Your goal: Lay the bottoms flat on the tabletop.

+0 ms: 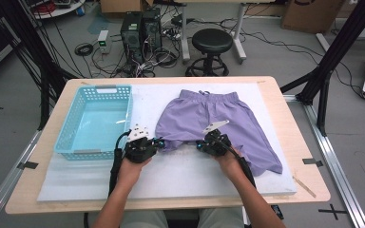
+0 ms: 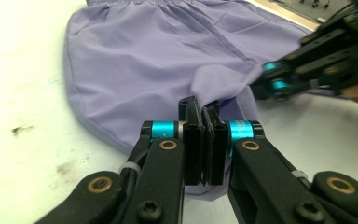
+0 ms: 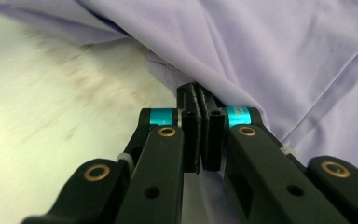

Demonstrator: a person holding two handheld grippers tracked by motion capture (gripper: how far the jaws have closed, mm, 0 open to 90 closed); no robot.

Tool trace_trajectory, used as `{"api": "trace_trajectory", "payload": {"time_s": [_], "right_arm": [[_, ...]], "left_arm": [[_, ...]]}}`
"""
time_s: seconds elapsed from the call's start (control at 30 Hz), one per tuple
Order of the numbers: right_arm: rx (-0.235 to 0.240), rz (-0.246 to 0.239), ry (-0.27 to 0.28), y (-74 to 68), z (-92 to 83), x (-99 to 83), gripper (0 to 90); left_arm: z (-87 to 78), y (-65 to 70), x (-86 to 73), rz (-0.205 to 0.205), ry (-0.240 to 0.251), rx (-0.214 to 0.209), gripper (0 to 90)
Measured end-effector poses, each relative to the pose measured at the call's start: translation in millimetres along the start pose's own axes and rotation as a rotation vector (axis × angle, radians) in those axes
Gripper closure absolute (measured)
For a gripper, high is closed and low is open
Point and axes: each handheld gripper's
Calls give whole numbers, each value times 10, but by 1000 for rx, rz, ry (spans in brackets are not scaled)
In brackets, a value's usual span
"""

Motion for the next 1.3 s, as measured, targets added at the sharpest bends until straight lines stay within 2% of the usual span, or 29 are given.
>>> {"api": "trace_trajectory", "payload": {"time_s": [0.1,0.2,0.33,0.47,0.53,0.57,0.6,0.63,0.67,0.73,0.87,0.97,1.07,1.13,1.2,1.3], "right_arm": [[88,-23,45,-28,-159,-78,891],[142,-31,82,-35,-356,-203,891],[176,-20,114,25,-547,-372,892],[222,-29,120,45,-677,-571,894],[245,-44,117,22,-713,-657,889],[246,-52,117,8,-735,-697,855],[237,-53,123,0,-760,-735,805],[231,-38,135,3,-790,-771,795],[222,-22,147,10,-824,-803,785],[206,14,180,35,-884,-856,771],[160,39,186,21,-920,-884,760],[132,49,179,-6,-867,-860,711],[129,63,175,-57,-778,-811,644],[120,56,162,-154,-699,-763,598],[77,45,139,-234,-619,-720,559],[14,37,78,-287,-478,-675,542]], "left_arm": [[-67,-16,-24,15,4,-2,876],[-142,-32,-52,19,15,-6,873],[-219,10,-124,43,0,-4,860],[-285,103,-197,79,-17,-41,845],[-328,140,-228,81,-19,-67,827],[-351,149,-238,77,-23,-82,778],[-374,155,-246,70,-26,-81,702],[-397,155,-250,61,-37,-60,620],[-417,151,-253,53,-44,-30,585],[-441,113,-264,17,-29,-14,529],[-460,54,-283,-8,1,-16,501],[-445,41,-283,-11,-2,-7,498],[-310,24,-312,-13,-69,12,500],[-235,17,-344,-17,-120,31,501],[-179,13,-390,-24,-154,51,477],[-163,28,-426,-24,-171,51,457]]}}
Point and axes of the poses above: each handheld gripper's, and its own axes: z roughly forward along the jaws, x roughly out of its top, y roughly to its right, and after that the axes turned 6 degrees about -y, right-handed
